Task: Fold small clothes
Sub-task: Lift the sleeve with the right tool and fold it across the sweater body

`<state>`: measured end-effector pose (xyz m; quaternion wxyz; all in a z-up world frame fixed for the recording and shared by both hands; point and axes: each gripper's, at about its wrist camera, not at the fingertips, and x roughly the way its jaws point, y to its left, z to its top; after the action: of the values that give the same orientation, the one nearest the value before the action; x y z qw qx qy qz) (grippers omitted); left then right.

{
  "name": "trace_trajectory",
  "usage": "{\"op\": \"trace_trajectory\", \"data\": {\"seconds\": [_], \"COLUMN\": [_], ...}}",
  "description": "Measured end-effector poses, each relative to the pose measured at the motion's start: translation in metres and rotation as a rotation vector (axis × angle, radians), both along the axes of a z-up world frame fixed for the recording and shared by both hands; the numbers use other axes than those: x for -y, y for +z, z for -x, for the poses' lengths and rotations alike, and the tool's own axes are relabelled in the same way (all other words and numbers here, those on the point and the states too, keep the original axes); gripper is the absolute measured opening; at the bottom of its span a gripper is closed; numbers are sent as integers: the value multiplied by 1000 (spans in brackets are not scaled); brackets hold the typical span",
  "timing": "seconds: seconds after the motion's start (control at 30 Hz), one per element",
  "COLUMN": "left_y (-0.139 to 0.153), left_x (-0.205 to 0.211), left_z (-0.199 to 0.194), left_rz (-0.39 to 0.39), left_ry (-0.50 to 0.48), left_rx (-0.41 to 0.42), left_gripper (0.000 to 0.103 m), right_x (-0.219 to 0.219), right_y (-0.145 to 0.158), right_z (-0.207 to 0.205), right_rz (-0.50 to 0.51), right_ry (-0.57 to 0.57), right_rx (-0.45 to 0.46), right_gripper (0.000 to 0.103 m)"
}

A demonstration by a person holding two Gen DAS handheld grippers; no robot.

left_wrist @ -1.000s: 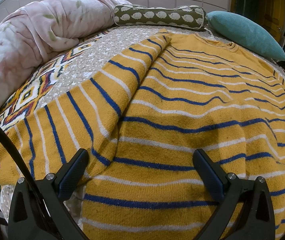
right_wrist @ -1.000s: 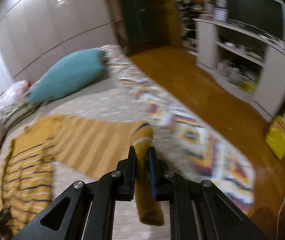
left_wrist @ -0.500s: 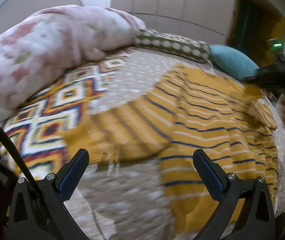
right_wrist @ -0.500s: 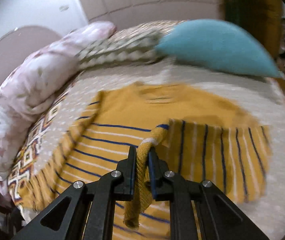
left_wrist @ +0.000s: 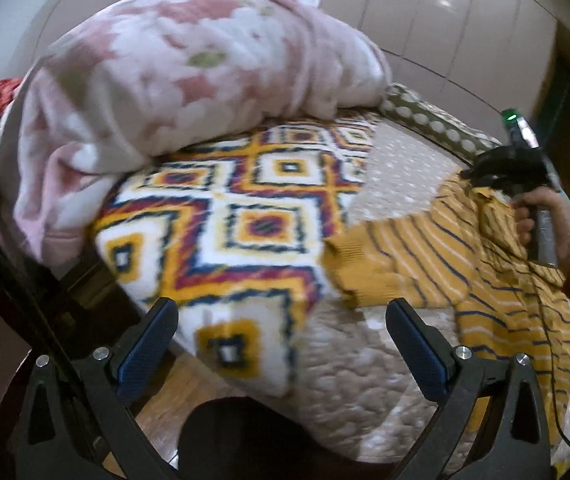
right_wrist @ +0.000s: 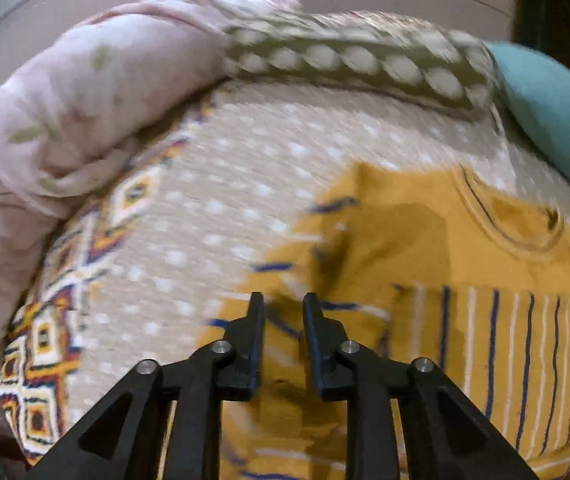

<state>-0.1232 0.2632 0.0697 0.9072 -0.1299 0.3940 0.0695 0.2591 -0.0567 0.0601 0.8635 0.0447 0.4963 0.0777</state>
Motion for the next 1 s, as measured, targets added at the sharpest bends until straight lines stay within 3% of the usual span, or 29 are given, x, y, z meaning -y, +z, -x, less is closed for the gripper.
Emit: {"op": "trace_trajectory", "data": {"seconds": [0.1, 0.2, 0.3, 0.47, 0.6, 0.63, 0.67, 0.77, 1.0], "left_y": [-1, 0, -1, -7, -7, -6, -6, -3, 10], "left_x": [-14, -29, -42, -58, -56, -55, -55, -54, -46], "left_z": [6, 15, 23, 35, 40, 42, 43, 45, 46], "left_rz": [-8, -3, 0, 31, 40, 34, 28, 20, -3], "left_ry": [38, 82, 119, 158, 153, 154, 156, 162, 147], "left_rx": [4, 13, 18, 13, 14, 19, 23, 29, 42], "left_gripper": [103, 103, 103, 103, 103, 103, 103, 103, 103], "right_x": [-30, -78, -123, -167, -189, -191, -195, -210, -229], "right_y": [21, 26, 19, 0, -26, -27, -26, -6, 97], "right_z": [28, 84, 156, 233, 239, 236, 230, 214, 209], "right_rz": [36, 40, 41, 129, 252, 247, 233, 186, 6], "right_ry": [99, 331, 591, 810, 809, 782, 750, 679, 652], "right_rx": [40, 32, 8, 43, 76, 83, 65, 91, 284], "right_gripper": [33, 39, 49, 54, 51, 20, 9, 9, 9]}}
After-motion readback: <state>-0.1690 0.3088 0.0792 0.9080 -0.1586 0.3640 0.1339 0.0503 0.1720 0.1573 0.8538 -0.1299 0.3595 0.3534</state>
